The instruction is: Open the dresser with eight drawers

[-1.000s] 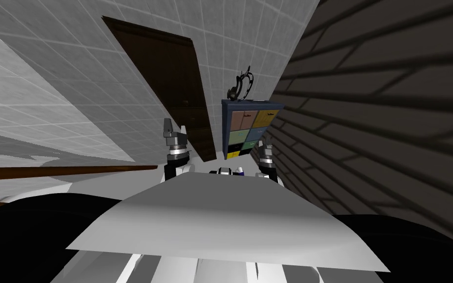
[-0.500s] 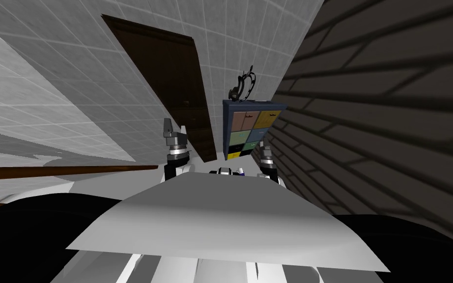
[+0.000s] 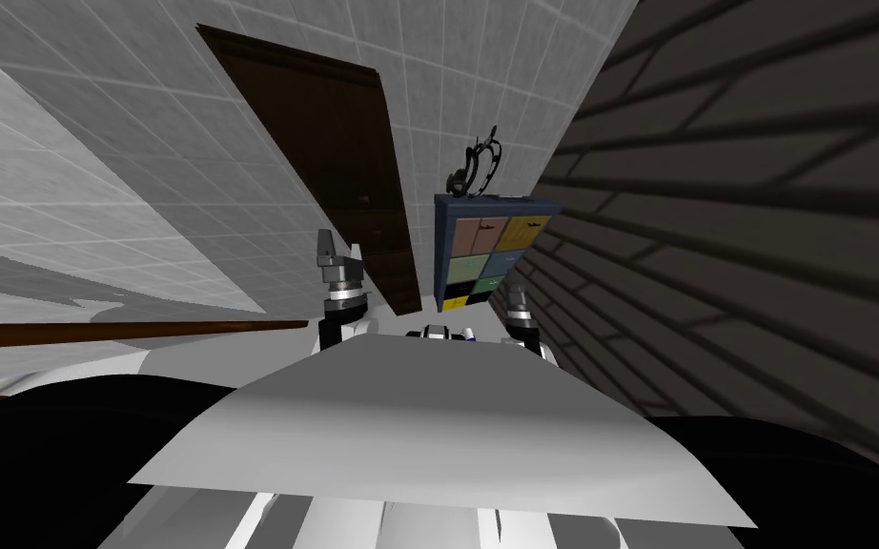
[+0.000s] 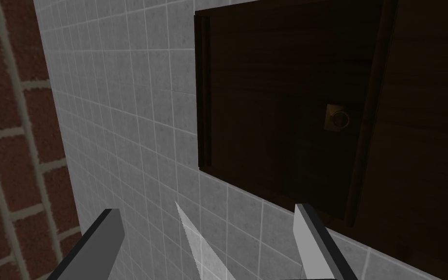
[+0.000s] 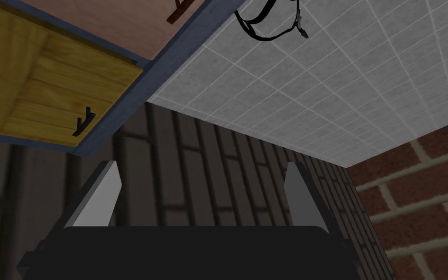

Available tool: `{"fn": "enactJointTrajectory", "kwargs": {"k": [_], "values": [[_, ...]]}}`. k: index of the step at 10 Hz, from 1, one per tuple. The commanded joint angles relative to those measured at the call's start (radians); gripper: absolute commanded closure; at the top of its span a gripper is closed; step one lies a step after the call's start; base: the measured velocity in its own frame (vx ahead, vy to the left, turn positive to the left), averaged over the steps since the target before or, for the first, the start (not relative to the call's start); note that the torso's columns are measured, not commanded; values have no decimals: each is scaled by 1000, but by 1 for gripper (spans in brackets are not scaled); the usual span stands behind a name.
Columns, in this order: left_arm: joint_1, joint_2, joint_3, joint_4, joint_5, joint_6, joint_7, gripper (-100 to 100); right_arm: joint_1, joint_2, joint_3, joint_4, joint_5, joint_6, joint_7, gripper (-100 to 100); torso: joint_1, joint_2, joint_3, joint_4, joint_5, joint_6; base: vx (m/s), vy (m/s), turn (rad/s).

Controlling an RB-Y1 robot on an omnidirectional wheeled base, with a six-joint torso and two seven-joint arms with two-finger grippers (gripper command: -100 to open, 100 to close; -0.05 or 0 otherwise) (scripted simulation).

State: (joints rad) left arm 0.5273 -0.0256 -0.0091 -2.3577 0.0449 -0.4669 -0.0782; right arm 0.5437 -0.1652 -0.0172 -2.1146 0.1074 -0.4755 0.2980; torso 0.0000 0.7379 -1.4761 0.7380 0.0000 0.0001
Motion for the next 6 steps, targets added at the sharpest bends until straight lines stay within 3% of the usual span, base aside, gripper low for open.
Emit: {"fn": "enactJointTrajectory", "kwargs": {"k": [1,6], "values": [[0,0,0,0,0,0,0,0,-2,-9,-11,18,17,-14,79,-100,0,-1,0,0,0,0,38,5,21],[0,0,0,0,0,0,0,0,-4,-24,-34,52,47,-44,213,-100,0,-1,0,0,0,0,28,11,25]]}}
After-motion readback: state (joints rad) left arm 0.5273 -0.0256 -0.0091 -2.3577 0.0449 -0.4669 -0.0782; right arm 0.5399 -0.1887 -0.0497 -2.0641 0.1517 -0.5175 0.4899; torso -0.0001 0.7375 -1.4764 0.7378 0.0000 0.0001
